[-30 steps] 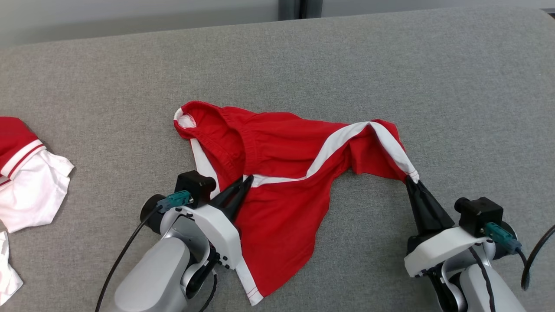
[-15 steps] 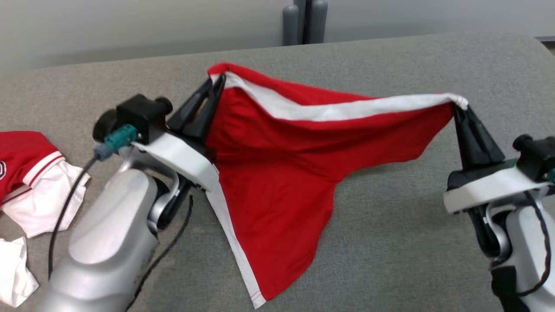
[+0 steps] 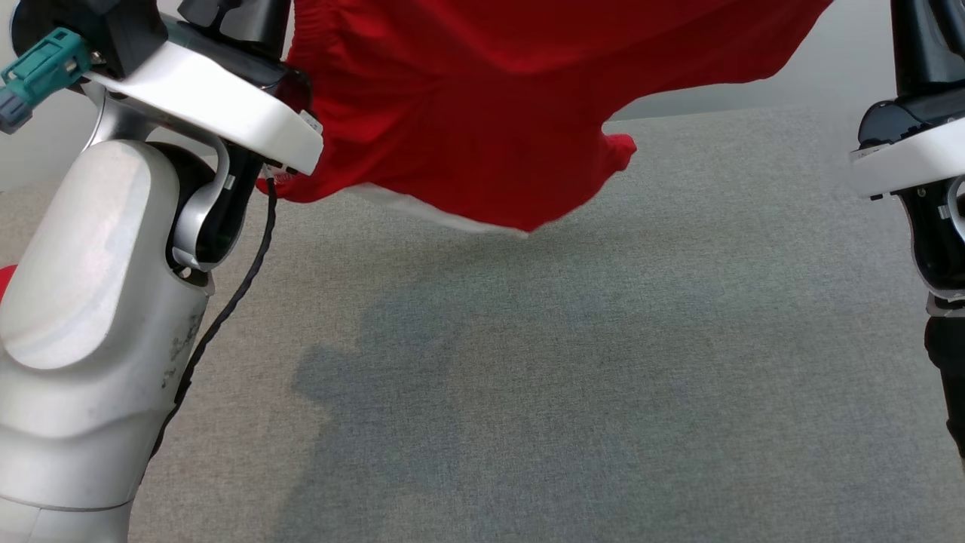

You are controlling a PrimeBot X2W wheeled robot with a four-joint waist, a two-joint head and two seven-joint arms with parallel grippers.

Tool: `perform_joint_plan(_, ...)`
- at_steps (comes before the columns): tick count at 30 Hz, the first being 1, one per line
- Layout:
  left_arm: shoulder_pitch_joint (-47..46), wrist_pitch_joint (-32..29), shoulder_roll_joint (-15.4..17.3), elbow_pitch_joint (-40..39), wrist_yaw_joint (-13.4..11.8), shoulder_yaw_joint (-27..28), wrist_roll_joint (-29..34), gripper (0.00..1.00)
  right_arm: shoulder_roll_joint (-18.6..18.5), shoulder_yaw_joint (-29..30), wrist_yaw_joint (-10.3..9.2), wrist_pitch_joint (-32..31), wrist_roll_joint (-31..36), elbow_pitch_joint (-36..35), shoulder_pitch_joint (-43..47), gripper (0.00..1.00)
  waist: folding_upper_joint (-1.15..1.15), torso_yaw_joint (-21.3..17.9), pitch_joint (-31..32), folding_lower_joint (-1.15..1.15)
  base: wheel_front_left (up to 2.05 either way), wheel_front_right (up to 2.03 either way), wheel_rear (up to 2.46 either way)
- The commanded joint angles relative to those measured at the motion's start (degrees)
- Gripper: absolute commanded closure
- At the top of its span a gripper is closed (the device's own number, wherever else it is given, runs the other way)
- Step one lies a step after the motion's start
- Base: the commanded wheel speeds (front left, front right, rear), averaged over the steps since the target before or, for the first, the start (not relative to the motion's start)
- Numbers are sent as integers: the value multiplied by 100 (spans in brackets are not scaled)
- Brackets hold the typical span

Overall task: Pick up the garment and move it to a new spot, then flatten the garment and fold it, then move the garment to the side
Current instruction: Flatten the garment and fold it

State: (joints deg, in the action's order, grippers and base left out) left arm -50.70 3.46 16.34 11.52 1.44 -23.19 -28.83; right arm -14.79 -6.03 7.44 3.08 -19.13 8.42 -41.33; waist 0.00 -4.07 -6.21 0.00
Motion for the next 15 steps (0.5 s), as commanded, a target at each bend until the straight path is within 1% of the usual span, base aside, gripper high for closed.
perform_joint_plan(1, -59, -27, -1, -44, -32, 8, -37, 100, -10, -11, 9, -90, -44, 23, -81, 100, 0, 19, -3, 0, 0, 0, 0)
perform_joint_plan(6, -97, 7, -36, -62, -65, 15, -73, 100, 67, -39, 9, -273, -191, 106, -352, 100, 0, 65, -134, 0, 0, 0, 0)
perform_joint_plan(9, -204, 74, -72, 54, -24, 40, -115, 100, 115, -53, 9, -357, -302, 263, -552, 100, 0, 75, -335, 0, 0, 0, 0)
perform_joint_plan(12, -373, 167, -159, 311, 3, 79, -166, 100, 180, -77, 9, -383, -465, 499, -896, 100, 0, 78, -639, 0, 0, 0, 0)
perform_joint_plan(15, -691, 391, -246, 694, 27, 149, -174, 100, 361, -151, 10, -261, -715, 828, -1343, 100, 0, 48, -983, 0, 0, 0, 0)
